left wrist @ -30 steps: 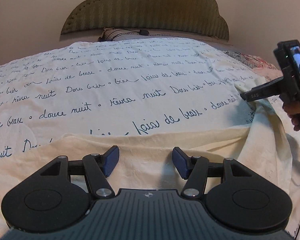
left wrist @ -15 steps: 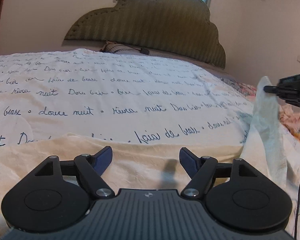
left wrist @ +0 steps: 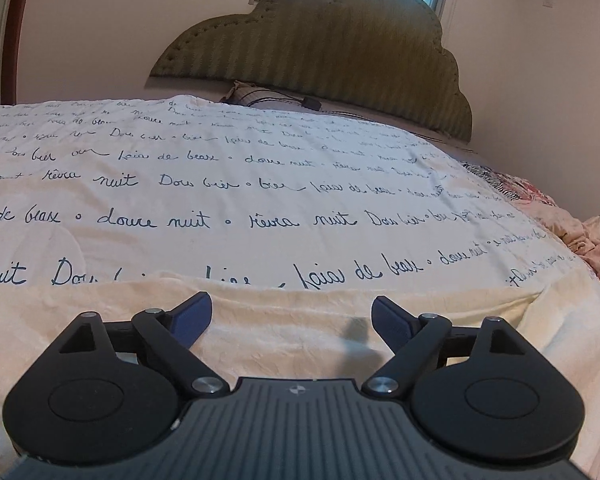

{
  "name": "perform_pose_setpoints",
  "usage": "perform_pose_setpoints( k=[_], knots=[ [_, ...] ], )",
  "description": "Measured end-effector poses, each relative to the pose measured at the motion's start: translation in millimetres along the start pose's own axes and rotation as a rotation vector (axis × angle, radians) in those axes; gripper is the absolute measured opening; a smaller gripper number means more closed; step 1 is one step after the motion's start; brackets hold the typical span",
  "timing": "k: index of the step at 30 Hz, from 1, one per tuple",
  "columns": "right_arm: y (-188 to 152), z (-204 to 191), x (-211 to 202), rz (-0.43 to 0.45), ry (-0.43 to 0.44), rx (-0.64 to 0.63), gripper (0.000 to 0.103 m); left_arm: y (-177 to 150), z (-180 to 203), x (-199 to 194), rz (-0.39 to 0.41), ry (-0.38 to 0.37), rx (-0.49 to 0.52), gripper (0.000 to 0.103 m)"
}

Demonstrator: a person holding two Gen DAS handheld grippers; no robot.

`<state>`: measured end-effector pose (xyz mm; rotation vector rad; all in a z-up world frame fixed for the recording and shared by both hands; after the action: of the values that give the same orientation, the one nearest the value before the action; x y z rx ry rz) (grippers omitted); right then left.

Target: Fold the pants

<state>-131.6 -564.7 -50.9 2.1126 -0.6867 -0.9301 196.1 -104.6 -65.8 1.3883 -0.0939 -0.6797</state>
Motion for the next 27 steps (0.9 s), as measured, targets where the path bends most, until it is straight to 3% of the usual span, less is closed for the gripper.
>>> perform_pose_setpoints(
  k=[4, 6, 9, 11, 13, 16, 17, 19, 22, 24, 26, 27],
  knots=[
    [8, -4, 6, 0.001, 0.038, 0.001, 0.005, 0, -4, 3, -0.012, 0.000, -0.015, 0.089],
    [21, -13, 6, 0.020, 0.109, 0.015, 0.005, -1, -3, 2, -0.006, 0.010, -0.013, 0.089],
    [48, -56, -10, 0.134, 0.259, -0.106, 0.005, 0, -3, -2, 0.014, 0.021, -0.010, 0.089],
    [55, -76, -26, 0.203, 0.315, -0.191, 0.005, 1, -4, -2, 0.012, 0.023, -0.014, 0.089],
    [51, -67, -22, 0.155, 0.228, -0.209, 0.005, 0, -3, 1, -0.005, 0.026, -0.006, 0.090],
    [20, -23, 2, -0.011, 0.038, -0.232, 0.005, 0, 4, 4, -0.028, 0.033, 0.038, 0.091],
    [10, -6, 5, -0.051, 0.013, -0.187, 0.005, -1, 6, 5, -0.032, 0.032, 0.054, 0.093],
    [1, 8, 2, -0.049, 0.009, -0.109, 0.005, -1, 10, 6, -0.042, 0.032, 0.084, 0.093],
    [7, -1, -1, -0.058, -0.008, -0.150, 0.009, 5, 12, -1, -0.040, 0.013, 0.093, 0.093],
    [17, -9, -12, 0.032, -0.089, -0.196, 0.016, 13, 12, -12, -0.024, -0.009, 0.071, 0.093],
    [24, -28, -37, 0.237, -0.212, -0.310, 0.026, 19, 15, -18, -0.030, -0.027, 0.068, 0.094],
    [25, -44, -44, 0.309, -0.172, -0.396, 0.026, 21, 19, -18, -0.057, -0.034, 0.088, 0.094]
  ],
)
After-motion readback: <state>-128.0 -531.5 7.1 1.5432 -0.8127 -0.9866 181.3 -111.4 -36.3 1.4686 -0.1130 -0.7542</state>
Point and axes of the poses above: each gripper's, at about its wrist camera, not at the fingertips, and x roughly the way its jaws point, z to its right, y to its top, the point moved 1 cm from there along x, roughly the way its jaws point, and after that the axes turned 14 degrees about z, right-handed, at the moved point
